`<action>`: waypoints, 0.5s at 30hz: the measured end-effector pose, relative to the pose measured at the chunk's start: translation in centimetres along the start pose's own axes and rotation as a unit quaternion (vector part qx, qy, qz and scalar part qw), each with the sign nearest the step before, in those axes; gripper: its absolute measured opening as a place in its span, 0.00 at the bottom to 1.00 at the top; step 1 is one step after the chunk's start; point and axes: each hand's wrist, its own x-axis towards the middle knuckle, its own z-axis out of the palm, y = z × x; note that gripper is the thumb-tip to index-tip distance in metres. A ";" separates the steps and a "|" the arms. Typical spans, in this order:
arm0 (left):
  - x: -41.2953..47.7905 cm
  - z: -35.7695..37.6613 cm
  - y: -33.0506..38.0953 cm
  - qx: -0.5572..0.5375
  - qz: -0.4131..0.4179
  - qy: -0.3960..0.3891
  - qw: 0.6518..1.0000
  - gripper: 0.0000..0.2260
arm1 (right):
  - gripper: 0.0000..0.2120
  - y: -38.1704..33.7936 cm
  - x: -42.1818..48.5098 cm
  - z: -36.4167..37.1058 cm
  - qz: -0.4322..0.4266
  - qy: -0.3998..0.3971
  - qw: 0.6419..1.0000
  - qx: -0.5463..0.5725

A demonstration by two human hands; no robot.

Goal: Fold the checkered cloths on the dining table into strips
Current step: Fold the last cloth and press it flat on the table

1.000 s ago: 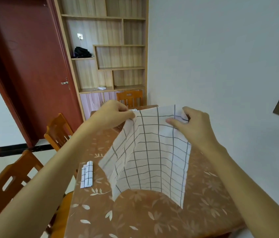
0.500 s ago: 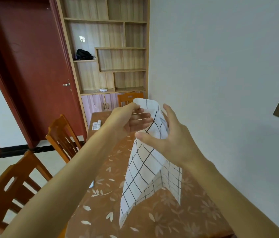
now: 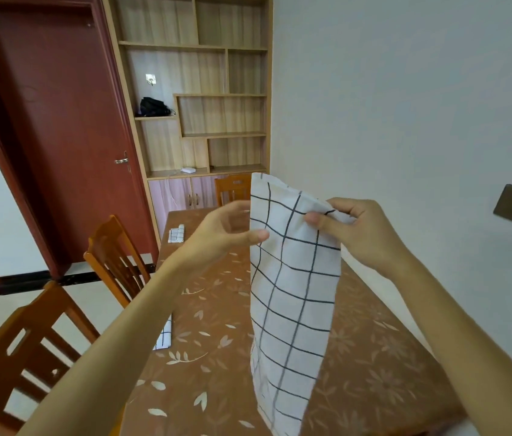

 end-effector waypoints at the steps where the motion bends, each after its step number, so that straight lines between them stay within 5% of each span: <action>1: 0.0 0.3 -0.2 -0.019 0.000 -0.008 1.000 0.21 | 0.08 0.0 0.1 -0.4 -0.001 0.001 1.000 0.002; 4: 0.1 1.1 -0.8 -0.050 0.003 0.034 0.998 0.14 | 0.13 0.6 0.3 -1.7 0.002 0.041 0.999 0.017; 9: 0.1 1.6 -1.3 -0.067 0.014 0.074 0.995 0.11 | 0.04 2.1 0.1 -2.8 0.038 0.110 0.990 0.083; 15: -1.6 3.1 -4.1 -0.033 -0.014 0.011 0.999 0.24 | 0.03 2.1 0.5 -2.8 0.015 0.176 0.979 0.105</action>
